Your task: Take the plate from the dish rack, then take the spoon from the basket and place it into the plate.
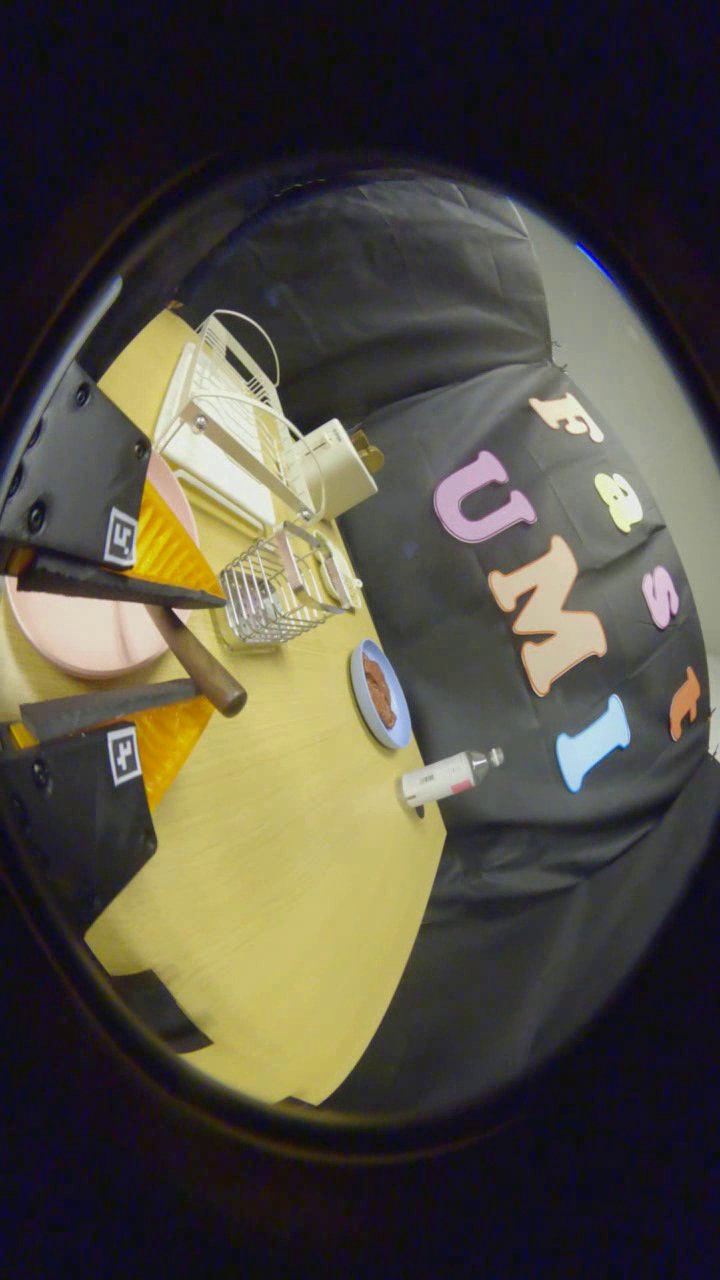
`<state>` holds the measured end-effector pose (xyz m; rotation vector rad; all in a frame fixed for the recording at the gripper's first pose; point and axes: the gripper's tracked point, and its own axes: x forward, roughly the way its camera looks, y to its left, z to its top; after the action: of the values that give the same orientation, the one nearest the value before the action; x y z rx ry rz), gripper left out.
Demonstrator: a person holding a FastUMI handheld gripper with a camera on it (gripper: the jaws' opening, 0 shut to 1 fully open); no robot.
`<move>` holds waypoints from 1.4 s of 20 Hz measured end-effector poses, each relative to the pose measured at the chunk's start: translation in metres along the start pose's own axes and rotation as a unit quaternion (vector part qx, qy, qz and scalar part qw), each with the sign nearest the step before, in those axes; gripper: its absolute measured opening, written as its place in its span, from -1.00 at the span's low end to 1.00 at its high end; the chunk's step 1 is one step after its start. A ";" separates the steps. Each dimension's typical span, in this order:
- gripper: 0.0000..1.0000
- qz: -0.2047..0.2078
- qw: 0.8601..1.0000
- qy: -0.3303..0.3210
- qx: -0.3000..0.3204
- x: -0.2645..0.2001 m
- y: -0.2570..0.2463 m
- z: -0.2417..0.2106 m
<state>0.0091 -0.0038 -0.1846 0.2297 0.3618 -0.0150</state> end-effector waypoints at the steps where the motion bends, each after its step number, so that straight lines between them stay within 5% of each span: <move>1: 0.28 -0.008 1.000 -0.001 -0.012 0.001 -0.004 0.000; 7: 1.00 -0.072 0.994 -0.038 -0.075 0.000 -0.026 0.017; 13: 1.00 -0.092 0.980 -0.106 -0.143 -0.024 -0.013 0.070; 21: 1.00 -0.052 0.970 -0.189 -0.141 -0.064 0.042 0.150; 28: 1.00 -0.040 0.965 -0.203 -0.163 -0.069 0.065 0.153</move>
<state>0.0010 0.0233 -0.0069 -0.1171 -0.0390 -0.0808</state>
